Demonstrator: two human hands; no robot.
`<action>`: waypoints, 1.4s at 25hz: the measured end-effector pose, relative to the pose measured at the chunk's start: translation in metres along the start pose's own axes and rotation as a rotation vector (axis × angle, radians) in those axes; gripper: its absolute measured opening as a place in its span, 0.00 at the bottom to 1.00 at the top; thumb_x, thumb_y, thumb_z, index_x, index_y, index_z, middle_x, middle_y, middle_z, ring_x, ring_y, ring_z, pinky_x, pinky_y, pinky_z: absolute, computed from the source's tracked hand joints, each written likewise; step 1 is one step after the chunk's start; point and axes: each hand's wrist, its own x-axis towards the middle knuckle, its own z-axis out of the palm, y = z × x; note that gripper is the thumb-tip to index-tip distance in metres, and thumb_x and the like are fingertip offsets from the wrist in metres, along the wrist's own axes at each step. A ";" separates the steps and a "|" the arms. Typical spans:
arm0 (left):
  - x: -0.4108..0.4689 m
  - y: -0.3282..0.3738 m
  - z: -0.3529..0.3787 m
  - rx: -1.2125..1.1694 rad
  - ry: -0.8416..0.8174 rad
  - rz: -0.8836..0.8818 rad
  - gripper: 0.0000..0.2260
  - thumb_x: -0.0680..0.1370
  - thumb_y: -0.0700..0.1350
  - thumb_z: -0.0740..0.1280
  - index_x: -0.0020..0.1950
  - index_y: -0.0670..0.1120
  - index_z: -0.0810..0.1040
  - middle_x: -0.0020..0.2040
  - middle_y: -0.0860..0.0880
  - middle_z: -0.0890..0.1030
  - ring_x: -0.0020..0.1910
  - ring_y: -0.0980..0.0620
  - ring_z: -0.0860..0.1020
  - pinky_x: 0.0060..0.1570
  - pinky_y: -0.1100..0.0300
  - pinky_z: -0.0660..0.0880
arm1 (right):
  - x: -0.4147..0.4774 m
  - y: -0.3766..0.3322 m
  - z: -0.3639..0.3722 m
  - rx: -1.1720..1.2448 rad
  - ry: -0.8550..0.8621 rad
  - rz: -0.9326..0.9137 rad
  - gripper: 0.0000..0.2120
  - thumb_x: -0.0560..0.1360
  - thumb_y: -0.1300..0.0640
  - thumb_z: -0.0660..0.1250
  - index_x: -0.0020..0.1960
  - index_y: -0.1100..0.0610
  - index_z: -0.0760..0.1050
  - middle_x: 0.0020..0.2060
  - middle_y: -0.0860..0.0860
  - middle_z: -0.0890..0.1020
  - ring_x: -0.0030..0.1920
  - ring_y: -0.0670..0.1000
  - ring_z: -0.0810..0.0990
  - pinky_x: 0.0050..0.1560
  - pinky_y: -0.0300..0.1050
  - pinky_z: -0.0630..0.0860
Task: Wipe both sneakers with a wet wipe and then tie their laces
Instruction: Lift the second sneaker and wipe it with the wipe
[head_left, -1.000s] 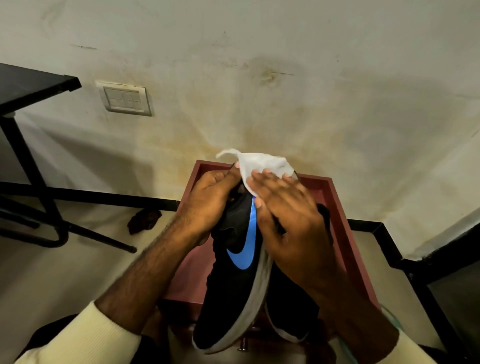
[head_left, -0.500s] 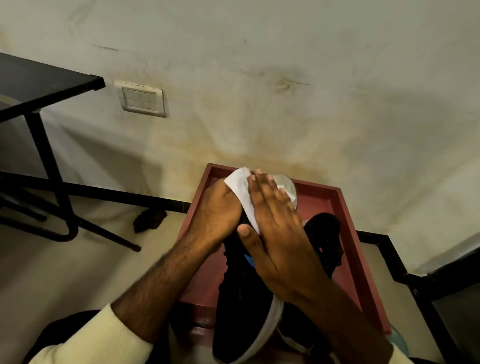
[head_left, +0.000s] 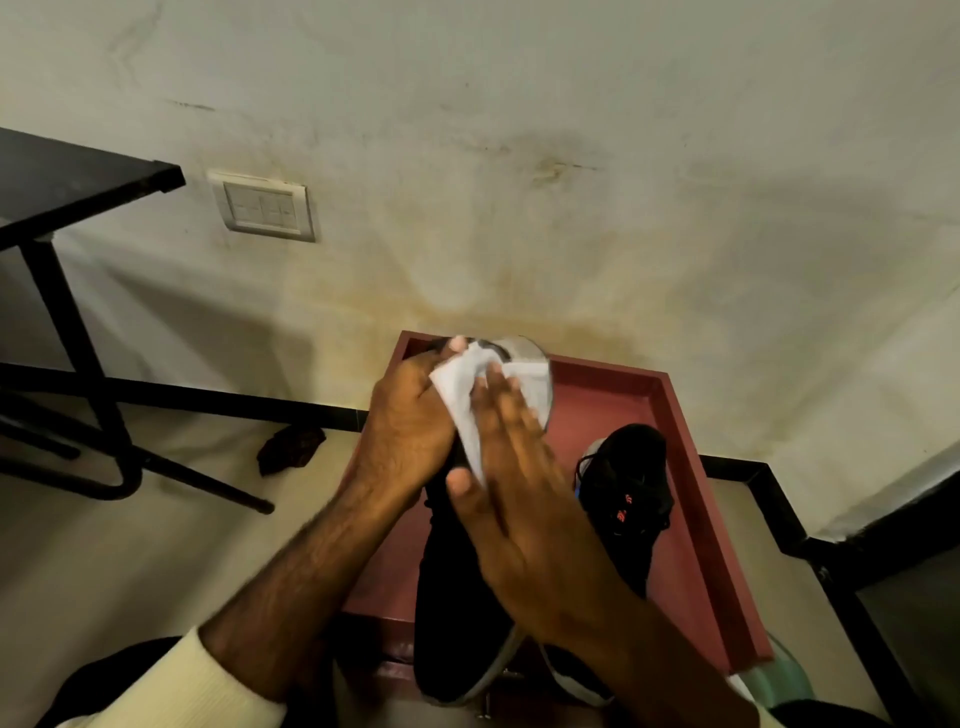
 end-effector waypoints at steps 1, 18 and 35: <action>0.006 0.000 -0.005 -0.002 0.065 -0.054 0.16 0.83 0.58 0.63 0.45 0.51 0.85 0.45 0.48 0.88 0.46 0.50 0.86 0.47 0.58 0.83 | -0.013 -0.007 0.006 -0.009 -0.042 -0.019 0.34 0.86 0.38 0.46 0.85 0.47 0.36 0.83 0.38 0.35 0.83 0.40 0.34 0.84 0.49 0.42; -0.007 -0.007 0.011 0.066 -0.128 -0.017 0.20 0.84 0.57 0.60 0.46 0.47 0.85 0.42 0.45 0.87 0.45 0.44 0.86 0.52 0.42 0.82 | 0.017 0.019 -0.008 -0.037 0.067 0.048 0.30 0.86 0.38 0.40 0.85 0.46 0.41 0.84 0.40 0.42 0.82 0.36 0.37 0.85 0.49 0.41; -0.004 -0.005 0.010 -0.005 -0.103 -0.066 0.36 0.76 0.77 0.46 0.48 0.56 0.87 0.43 0.49 0.89 0.45 0.51 0.87 0.53 0.48 0.82 | 0.006 0.020 -0.002 -0.105 0.080 -0.005 0.33 0.86 0.37 0.44 0.85 0.49 0.39 0.85 0.41 0.39 0.84 0.42 0.37 0.85 0.53 0.44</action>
